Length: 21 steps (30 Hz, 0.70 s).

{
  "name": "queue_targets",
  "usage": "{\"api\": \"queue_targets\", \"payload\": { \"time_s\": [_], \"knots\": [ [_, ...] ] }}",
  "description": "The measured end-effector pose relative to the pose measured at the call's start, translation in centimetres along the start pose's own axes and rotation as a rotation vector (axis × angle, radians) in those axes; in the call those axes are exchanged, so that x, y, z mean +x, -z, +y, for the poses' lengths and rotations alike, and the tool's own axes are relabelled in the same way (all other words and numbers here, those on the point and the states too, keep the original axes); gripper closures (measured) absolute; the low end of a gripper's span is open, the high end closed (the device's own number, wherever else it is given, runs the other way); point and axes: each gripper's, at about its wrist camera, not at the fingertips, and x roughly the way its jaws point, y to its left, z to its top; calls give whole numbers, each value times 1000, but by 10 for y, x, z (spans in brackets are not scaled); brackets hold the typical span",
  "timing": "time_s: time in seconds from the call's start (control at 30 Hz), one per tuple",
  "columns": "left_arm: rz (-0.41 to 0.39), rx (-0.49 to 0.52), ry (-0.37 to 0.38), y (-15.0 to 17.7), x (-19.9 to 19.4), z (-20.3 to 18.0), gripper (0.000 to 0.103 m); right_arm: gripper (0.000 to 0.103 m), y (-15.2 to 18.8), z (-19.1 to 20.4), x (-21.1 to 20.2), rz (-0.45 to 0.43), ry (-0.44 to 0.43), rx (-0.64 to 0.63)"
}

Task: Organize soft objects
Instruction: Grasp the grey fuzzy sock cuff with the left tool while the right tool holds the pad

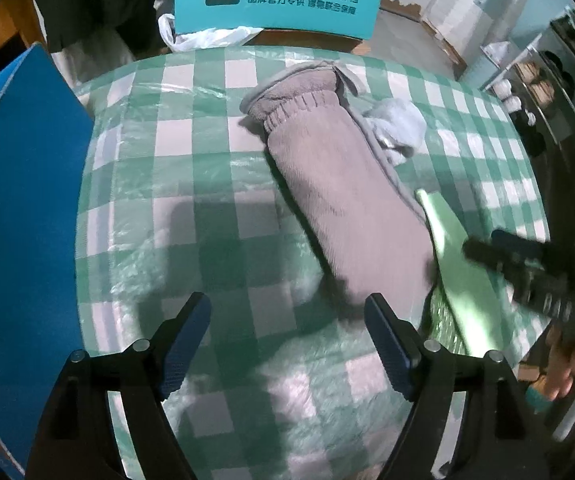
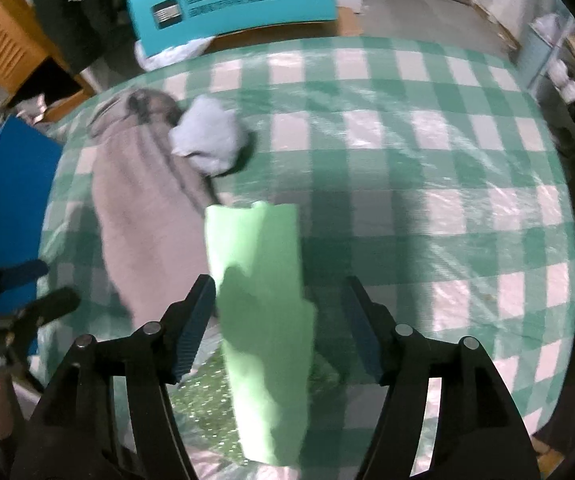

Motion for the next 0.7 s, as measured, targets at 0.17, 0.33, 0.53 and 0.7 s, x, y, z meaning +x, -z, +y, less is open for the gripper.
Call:
{"api": "queue_targets", "payload": {
  "time_s": [0.17, 0.33, 0.53, 0.7],
  "knots": [
    [5, -18, 26, -12, 9, -5, 22, 37, 2, 3, 14, 28, 6, -18],
    [9, -52, 51, -23, 20, -8, 16, 37, 4, -3, 23, 47, -8, -9],
    [37, -104, 67, -33, 36, -10, 16, 37, 5, -4, 27, 56, -24, -14],
    [44, -126, 91, -40, 45, -11, 16, 37, 5, 1, 33, 58, -17, -39]
  ]
}}
